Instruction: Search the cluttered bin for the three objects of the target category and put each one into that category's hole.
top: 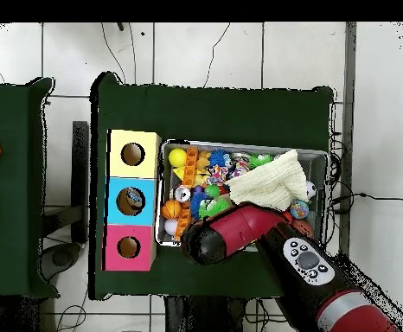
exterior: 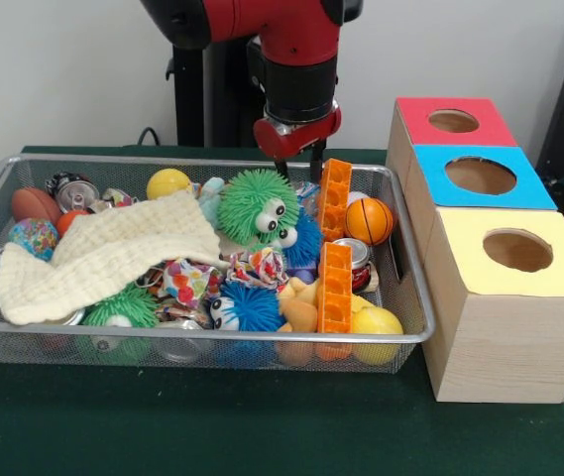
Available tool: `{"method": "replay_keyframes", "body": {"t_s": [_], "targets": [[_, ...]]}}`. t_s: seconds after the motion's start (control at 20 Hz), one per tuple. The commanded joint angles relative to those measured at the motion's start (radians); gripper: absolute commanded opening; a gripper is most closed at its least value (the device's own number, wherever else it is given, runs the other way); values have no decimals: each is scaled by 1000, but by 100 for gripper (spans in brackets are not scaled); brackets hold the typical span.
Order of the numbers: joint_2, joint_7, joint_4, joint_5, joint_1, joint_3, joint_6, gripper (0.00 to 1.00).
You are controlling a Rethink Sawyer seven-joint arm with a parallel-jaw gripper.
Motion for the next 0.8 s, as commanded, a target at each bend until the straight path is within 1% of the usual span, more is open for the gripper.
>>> {"method": "replay_keyframes", "body": {"t_s": [0.05, 0.6, 0.8], "targets": [[64, 22, -107, -91, 20, -58, -41, 100], [74, -15, -125, -118, 41, -94, -15, 100], [77, -67, -125, -108, 33, -89, 27, 100]]}}
